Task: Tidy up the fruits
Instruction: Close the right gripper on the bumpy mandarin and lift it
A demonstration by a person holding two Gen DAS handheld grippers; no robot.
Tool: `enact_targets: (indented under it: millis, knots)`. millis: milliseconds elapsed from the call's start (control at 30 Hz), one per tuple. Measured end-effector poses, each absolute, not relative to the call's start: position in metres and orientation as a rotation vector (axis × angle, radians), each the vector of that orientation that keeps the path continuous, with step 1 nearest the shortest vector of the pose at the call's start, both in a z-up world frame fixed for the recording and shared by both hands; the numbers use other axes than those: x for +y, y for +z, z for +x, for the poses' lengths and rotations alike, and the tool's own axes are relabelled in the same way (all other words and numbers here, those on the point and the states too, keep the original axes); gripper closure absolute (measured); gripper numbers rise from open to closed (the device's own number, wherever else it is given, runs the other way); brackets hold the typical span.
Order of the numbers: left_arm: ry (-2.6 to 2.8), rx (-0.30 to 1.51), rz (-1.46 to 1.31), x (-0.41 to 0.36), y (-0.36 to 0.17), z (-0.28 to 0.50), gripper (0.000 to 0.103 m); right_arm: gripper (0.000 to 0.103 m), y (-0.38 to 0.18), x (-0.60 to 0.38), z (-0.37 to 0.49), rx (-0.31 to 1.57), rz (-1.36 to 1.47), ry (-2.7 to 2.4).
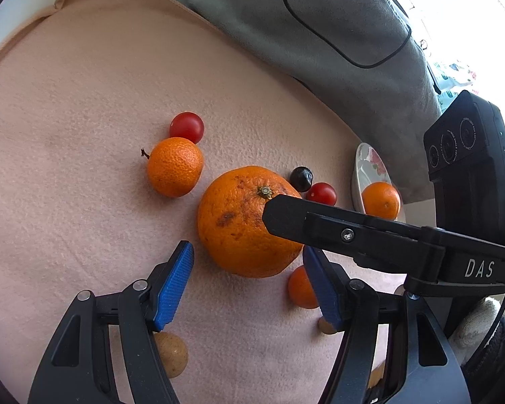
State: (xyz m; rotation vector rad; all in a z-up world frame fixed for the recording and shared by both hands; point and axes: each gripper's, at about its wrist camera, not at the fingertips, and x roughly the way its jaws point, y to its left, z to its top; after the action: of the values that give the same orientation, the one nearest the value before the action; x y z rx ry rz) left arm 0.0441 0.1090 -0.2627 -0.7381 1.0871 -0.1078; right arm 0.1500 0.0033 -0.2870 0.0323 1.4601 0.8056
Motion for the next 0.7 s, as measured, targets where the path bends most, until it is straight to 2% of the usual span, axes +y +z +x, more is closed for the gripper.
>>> enact_targets:
  millis: [167,300,700]
  knots:
    - [-0.115,1.084,-0.735,0.111,-0.264,0.043,0.037,0.027,-0.288,0.005,0.153,1.471,0.041,0.812]
    - [-0.126,1.078,-0.727,0.108,-0.262,0.046,0.04,0.036,-0.29,0.005,0.154,1.482,0.049,0.807]
    - [-0.127,1.078,-0.689,0.106,-0.255,0.044,0.041,0.039,-0.285,-0.008,0.155,1.469,0.09,0.821]
